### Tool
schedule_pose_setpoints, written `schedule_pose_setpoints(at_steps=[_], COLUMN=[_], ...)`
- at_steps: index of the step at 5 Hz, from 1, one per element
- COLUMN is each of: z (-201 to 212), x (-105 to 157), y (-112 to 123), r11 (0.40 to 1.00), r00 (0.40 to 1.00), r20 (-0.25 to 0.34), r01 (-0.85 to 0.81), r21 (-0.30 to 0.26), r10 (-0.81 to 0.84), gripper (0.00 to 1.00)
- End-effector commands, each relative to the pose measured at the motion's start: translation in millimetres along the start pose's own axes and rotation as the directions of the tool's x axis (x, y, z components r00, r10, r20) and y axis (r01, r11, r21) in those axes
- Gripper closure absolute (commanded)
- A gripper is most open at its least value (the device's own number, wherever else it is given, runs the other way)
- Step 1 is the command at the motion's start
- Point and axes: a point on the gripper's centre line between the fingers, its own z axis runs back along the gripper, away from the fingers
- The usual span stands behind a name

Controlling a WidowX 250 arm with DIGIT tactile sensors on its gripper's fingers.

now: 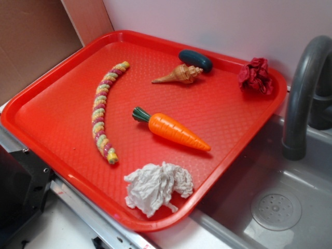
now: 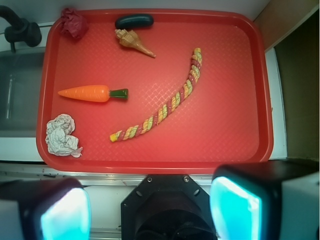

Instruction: Grab the white paper.

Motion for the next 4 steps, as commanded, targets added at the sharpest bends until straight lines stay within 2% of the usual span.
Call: schedule_pose_setpoints(at_steps=[1,2,3,4], z=[0,-14,-26,-44], x=[0,11,16,16], y=[0,-24,-61,-96], r11=[1.000,0.971,0.882,0.753], r00=[1.000,0.971,0.881,0.753], r20=[0.000,-0.007,-0.046,-0.042], r01=[0.000,0.240,0.468,0.651], r21=[0.000,-0.017,-0.060,-0.098], r10=[0.000,-0.240,-0.470,-0.657], gripper=[0.00,0.00,0.00,0.00])
